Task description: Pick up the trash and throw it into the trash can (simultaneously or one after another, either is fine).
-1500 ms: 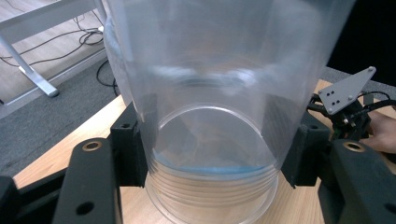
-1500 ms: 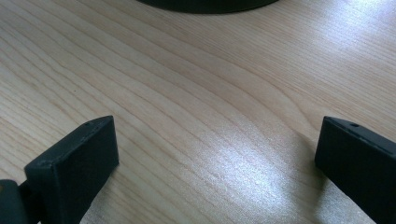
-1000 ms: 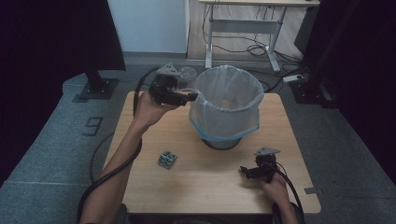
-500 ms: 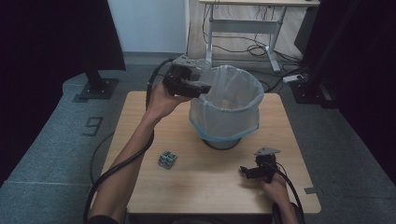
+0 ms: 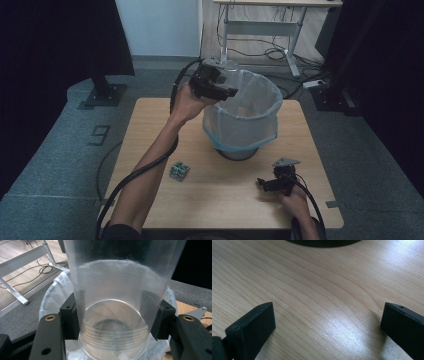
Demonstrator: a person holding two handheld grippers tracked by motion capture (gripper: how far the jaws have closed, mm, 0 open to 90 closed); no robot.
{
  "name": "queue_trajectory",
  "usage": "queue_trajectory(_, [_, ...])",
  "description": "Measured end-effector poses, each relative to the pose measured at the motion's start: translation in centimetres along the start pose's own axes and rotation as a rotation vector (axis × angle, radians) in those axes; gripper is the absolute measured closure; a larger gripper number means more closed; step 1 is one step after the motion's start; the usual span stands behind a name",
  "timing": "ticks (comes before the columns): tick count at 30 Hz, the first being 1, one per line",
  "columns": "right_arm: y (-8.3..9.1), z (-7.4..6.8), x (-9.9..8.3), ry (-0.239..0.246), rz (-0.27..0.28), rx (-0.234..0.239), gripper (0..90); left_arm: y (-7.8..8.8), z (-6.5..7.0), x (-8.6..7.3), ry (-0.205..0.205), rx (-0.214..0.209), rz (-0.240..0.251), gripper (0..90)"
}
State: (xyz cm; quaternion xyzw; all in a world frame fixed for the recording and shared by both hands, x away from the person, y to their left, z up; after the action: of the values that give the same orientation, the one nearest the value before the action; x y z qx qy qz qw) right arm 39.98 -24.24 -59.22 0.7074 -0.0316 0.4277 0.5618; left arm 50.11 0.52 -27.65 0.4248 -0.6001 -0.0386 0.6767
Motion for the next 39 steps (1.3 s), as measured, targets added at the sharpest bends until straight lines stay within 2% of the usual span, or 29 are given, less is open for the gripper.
queue_trajectory(12, [0.0, 0.0, 0.0, 0.000, 0.000, 0.000, 0.0, -3.6, 0.0, 0.3, 0.000, -0.003, -0.059, 36.6])
queue_trajectory(14, [0.0, 0.0, 0.0, 0.000, 0.000, 0.000, 0.0, -4.6, 0.0, 0.1, 0.001, -0.002, -0.078, 36.2])
queue_trajectory(21, [0.0, 0.0, 0.0, 0.000, 0.000, 0.000, 0.0, -6.1, -0.2, -0.6, 0.002, 0.009, -0.144, 32.7])
queue_trajectory(24, [0.0, 0.0, 0.0, 0.000, 0.000, 0.000, 0.0, -6.5, -0.4, -0.9, 0.013, 0.012, -0.165, 28.0])
queue_trajectory(28, [0.0, 0.0, 0.0, 0.000, 0.000, 0.000, 0.0, -6.8, -0.6, -1.1, 0.034, 0.030, -0.178, 13.7])
queue_trajectory(31, [0.0, 0.0, 0.0, 0.000, 0.000, 0.000, 0.0, -6.7, -0.5, -1.0, 0.028, 0.043, -0.182, 8.8])
queue_trajectory(39, [0.0, 0.0, 0.0, 0.000, 0.000, 0.001, 0.0, -5.5, -0.3, -0.8, 0.024, 0.035, -0.154, 5.5])
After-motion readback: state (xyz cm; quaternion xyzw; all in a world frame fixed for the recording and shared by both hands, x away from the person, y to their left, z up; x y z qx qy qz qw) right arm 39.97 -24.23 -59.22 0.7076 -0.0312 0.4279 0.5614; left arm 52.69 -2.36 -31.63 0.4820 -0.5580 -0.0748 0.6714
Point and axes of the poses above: each handheld gripper's, and its own axes: y roughly backward along the jaws, x roughly out of its top, z roughly to its right, the point moved 5 cm from there along -y, roughly forward along the jaws, and after that the axes turned 6 degrees about -z, right-handed, at the moved point
